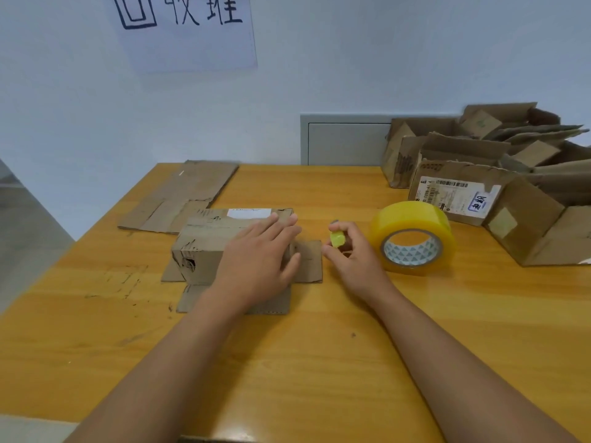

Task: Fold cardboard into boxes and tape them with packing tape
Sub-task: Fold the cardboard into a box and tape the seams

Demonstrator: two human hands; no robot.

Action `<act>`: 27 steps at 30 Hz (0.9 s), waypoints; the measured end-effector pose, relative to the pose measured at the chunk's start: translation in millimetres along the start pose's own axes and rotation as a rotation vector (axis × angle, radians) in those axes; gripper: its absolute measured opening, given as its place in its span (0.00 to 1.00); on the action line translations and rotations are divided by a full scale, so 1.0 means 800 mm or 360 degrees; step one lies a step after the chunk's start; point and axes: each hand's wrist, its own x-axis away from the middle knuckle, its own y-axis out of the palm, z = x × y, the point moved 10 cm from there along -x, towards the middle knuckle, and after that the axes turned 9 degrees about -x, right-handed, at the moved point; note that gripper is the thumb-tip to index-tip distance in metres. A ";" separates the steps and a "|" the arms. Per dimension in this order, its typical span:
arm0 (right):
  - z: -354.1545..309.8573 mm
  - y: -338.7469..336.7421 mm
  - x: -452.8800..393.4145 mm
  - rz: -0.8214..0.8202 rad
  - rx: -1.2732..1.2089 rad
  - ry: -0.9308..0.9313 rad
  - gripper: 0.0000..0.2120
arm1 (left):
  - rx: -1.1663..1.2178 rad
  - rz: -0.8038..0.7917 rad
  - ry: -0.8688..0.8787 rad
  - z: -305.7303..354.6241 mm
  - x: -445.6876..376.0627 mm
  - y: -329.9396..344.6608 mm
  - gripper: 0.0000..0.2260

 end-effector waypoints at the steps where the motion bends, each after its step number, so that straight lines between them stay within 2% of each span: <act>1: -0.003 0.000 0.002 -0.0006 -0.0005 -0.0010 0.14 | -0.0007 -0.0026 0.0011 0.000 0.000 0.001 0.22; 5: -0.025 -0.006 0.014 0.0044 -0.0060 -0.0138 0.12 | 0.0030 -0.0204 0.0039 -0.003 0.001 0.008 0.24; 8: -0.046 -0.006 0.026 0.0097 -0.0078 -0.0276 0.05 | 0.0063 -0.0250 0.0028 -0.006 0.001 0.008 0.26; 17: -0.050 0.016 0.036 0.0046 -0.0002 -0.0283 0.15 | 0.0002 -0.0179 0.0028 -0.004 0.001 0.007 0.25; 19: -0.053 0.018 0.037 0.0045 0.0011 -0.0295 0.16 | -0.0009 -0.0164 0.0034 -0.003 0.001 0.006 0.25; 27: -0.057 0.015 0.037 0.0068 0.0106 -0.0319 0.12 | -0.0016 -0.0114 0.0091 0.001 0.003 0.004 0.15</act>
